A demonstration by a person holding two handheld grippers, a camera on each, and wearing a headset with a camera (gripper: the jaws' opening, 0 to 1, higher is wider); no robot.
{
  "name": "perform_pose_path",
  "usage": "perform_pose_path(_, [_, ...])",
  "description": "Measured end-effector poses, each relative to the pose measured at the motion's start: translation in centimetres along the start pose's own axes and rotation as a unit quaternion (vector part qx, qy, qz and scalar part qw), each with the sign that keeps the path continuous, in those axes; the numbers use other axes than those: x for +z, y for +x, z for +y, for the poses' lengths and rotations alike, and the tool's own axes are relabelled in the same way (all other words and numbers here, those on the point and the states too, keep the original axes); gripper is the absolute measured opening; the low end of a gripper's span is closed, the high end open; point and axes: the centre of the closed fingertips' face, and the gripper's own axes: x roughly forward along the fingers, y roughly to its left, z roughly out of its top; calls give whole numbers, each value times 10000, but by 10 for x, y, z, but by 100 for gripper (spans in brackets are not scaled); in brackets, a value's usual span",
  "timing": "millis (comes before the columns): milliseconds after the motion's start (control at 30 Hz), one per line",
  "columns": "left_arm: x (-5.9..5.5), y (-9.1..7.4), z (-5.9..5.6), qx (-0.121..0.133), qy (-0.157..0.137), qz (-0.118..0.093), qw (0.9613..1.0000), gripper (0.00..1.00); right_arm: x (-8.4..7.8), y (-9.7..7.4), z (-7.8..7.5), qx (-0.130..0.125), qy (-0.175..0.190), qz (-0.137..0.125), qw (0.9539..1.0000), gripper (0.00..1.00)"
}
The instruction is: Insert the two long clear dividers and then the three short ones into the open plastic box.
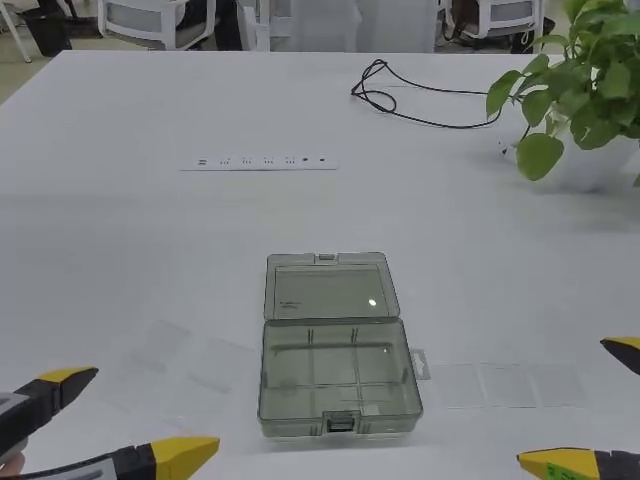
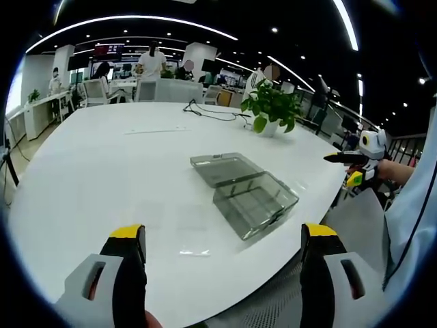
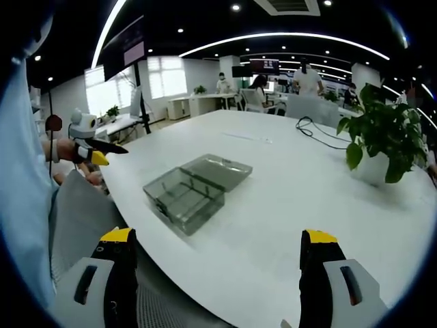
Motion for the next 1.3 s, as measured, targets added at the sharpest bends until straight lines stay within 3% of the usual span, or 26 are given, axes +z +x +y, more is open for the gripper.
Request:
perform_pose_path(333, [0, 0, 2, 14, 8, 32, 10000, 96, -1, 0, -1, -12, 18, 18, 10000, 100])
perform_pose_path(867, [-12, 3, 5, 62, -11, 345, 9994, 94, -1, 6, 7, 140, -43, 85, 9999, 100])
perform_pose_path(1300, [-17, 26, 12, -28, -106, 754, 9971, 87, -6, 2, 4, 38, 8, 97, 9999, 100])
